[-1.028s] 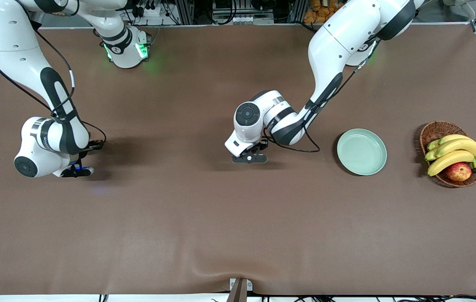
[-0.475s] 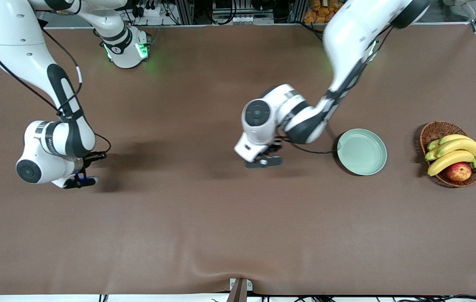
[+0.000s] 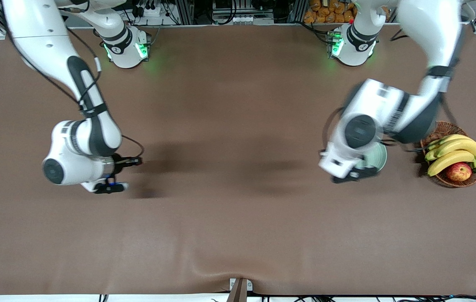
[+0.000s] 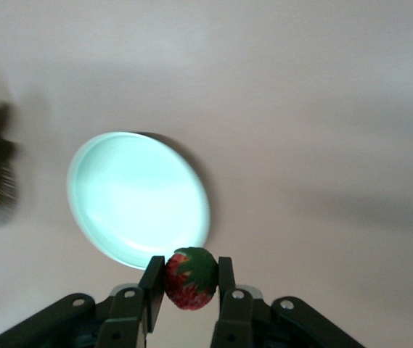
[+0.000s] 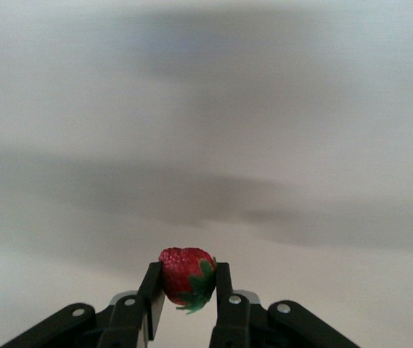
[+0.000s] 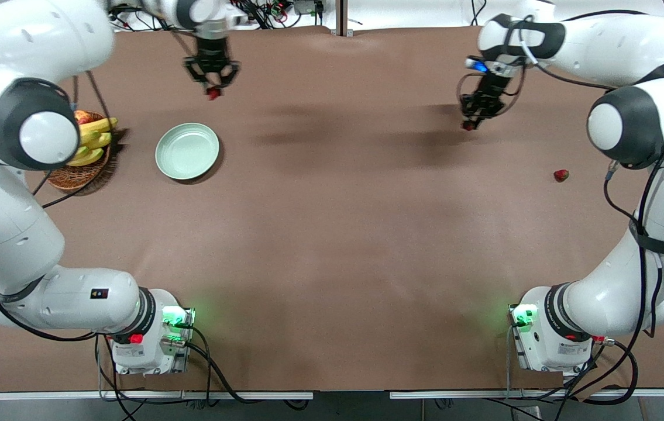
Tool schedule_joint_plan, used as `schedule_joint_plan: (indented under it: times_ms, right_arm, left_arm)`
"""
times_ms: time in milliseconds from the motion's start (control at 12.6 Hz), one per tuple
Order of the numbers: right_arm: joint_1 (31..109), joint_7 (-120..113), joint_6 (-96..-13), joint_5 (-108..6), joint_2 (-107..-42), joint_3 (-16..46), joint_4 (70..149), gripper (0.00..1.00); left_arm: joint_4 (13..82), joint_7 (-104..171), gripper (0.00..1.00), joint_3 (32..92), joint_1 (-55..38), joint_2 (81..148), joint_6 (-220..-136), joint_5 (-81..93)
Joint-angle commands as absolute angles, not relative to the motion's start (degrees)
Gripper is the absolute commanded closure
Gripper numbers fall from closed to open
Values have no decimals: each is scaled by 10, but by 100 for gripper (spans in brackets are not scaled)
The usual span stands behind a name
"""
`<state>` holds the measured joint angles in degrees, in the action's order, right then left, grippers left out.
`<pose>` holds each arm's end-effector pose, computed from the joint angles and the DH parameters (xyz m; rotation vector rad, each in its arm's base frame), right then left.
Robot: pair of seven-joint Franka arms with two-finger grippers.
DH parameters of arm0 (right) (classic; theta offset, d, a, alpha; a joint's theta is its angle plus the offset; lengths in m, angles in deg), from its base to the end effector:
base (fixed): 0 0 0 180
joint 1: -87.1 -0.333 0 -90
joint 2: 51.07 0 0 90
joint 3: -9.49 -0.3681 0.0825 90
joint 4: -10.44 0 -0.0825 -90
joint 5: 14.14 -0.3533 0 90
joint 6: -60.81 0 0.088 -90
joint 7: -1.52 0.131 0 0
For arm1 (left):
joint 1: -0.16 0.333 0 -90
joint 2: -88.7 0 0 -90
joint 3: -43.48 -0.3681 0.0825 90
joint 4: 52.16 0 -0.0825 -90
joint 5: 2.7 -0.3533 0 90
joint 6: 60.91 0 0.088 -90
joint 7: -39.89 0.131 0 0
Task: Collect all strawberries into plate
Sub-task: 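Carry the strawberry over the plate with the left gripper while the right gripper lifts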
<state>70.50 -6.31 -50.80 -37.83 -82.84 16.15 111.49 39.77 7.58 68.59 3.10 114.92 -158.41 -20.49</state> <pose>0.6017 0.1492 0.2742 -2.8114 -0.1289 0.5175 0.6032 -0.1652 0.3999 -2.8836 -0.1401 0.3322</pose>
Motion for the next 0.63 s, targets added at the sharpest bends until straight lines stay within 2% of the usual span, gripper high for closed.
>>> schedule_joint_plan:
  times_ms: [0, 158, 316, 396, 475, 554]
  right_arm:
    - [631, -15, -508, -466, -833, 167, 1102, 87]
    - [586, 1, -540, -496, -841, 167, 1091, 87]
    - [549, 2, -556, -526, -860, 167, 1077, 87]
    - [531, 5, -561, -552, -869, 168, 1075, 87]
    - [511, 6, -576, -567, -879, 169, 1074, 86]
    - [492, 6, -606, -578, -887, 169, 1073, 86]
  left_arm:
    - [476, 183, 100, 695, 123, 1137, -1626, -201]
    - [570, 190, 100, 695, 162, 1137, -1758, -203]
    - [602, 199, 100, 695, 180, 1140, -1796, -204]
    - [607, 199, 94, 695, 180, 1142, -1798, -204]
    - [606, 199, 59, 695, 180, 1145, -1798, -204]
    - [605, 199, 7, 695, 181, 1144, -1798, -204]
